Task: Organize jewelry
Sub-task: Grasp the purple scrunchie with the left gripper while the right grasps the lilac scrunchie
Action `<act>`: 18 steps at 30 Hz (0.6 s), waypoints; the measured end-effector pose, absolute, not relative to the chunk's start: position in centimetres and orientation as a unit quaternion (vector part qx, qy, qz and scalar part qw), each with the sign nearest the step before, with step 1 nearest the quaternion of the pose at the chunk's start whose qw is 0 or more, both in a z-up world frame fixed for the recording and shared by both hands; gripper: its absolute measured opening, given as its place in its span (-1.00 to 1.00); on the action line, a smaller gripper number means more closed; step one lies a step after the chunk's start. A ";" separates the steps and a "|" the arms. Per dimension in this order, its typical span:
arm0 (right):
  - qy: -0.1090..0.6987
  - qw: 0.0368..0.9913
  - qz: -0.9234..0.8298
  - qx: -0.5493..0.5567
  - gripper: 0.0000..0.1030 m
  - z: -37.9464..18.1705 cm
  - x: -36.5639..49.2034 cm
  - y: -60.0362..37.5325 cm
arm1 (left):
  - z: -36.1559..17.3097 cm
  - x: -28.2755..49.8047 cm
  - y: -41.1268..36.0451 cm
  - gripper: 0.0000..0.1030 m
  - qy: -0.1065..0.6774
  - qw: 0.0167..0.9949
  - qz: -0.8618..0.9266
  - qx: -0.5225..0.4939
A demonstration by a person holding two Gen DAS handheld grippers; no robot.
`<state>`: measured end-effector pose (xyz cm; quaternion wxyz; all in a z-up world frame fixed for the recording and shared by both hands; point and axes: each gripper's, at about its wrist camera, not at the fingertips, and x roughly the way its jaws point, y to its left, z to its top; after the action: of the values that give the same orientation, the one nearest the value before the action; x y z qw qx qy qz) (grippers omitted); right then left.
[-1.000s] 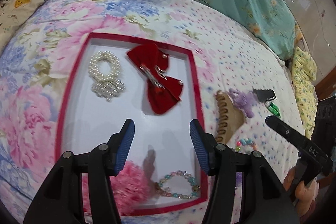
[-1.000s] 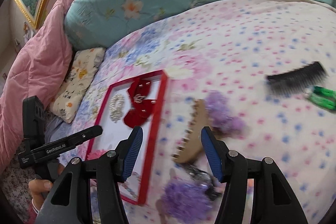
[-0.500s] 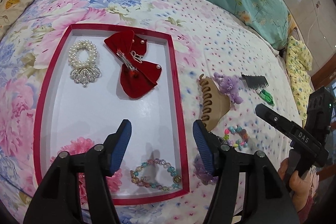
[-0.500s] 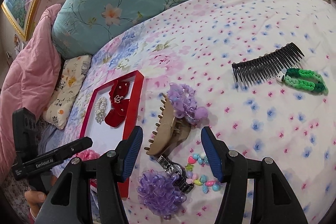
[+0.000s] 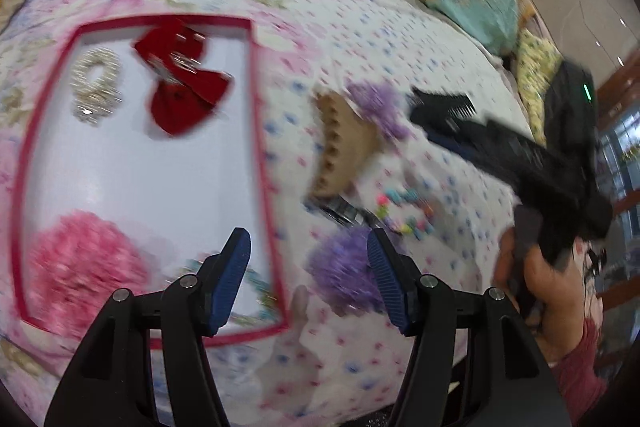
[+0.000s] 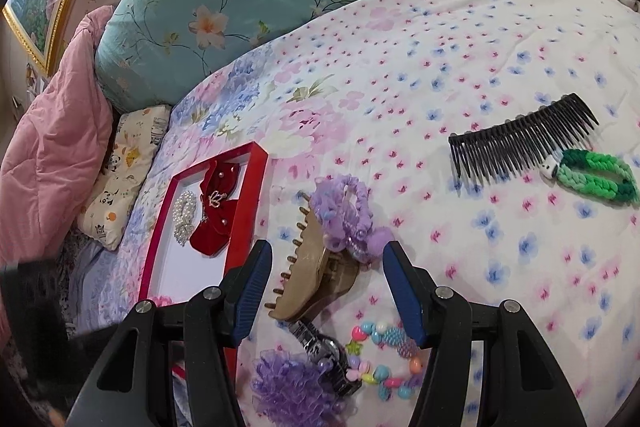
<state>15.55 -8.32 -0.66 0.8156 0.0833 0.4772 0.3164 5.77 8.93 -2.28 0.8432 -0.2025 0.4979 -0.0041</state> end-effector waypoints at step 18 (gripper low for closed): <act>0.487 0.807 0.322 0.089 -0.61 -3.0 18.2 -7.4 | -6.2 8.9 2.8 -0.65 0.553 0.819 -0.051 -0.140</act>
<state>18.25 -7.45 -2.97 0.8071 0.0888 0.4870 0.3217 8.91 2.79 -6.23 0.8195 -0.1397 0.5534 -0.0514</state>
